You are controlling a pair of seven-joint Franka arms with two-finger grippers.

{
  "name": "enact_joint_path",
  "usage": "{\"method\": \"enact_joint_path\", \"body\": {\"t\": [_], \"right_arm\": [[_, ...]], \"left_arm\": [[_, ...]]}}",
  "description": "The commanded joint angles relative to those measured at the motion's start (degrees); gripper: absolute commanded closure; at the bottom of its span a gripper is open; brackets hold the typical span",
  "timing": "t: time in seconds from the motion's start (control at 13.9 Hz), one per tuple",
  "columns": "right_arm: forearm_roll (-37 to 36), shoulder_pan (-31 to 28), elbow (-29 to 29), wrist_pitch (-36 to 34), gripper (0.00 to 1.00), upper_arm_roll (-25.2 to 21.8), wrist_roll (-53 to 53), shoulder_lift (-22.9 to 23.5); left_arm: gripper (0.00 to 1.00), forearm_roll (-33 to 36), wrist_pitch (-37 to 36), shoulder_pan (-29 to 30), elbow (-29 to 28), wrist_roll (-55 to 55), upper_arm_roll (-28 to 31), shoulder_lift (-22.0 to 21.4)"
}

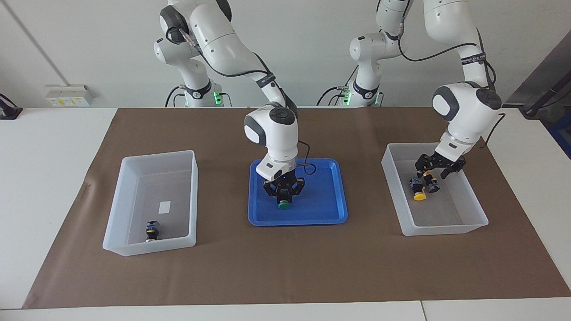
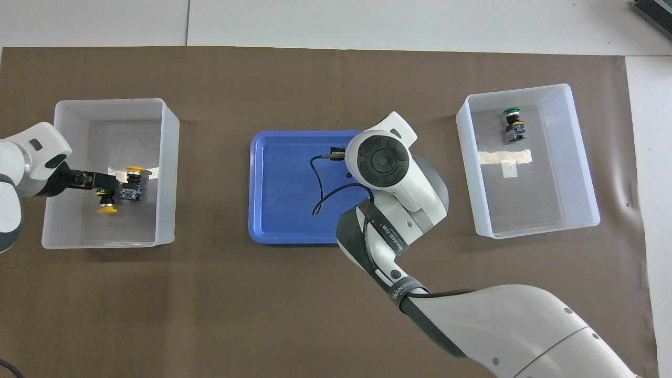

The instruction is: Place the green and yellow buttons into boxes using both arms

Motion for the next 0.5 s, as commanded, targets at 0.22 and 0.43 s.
{"method": "enact_joint_path", "body": {"t": [0.22,0.43], "right_arm": [[-0.86,-13.11,-1.10,-8.02,1.00,0.79,-20.57,-8.08],[-0.07,-19.35,-1.80,-6.18,1.00,0.96,-32.53,-7.91]], "left_arm": [[0.00,3.11,-14.28,-2.93,8.01,-4.18,-0.61,-4.46],[0.00,3.11,-17.88,-6.97,7.39,-10.95,-0.70,-7.54]]}}
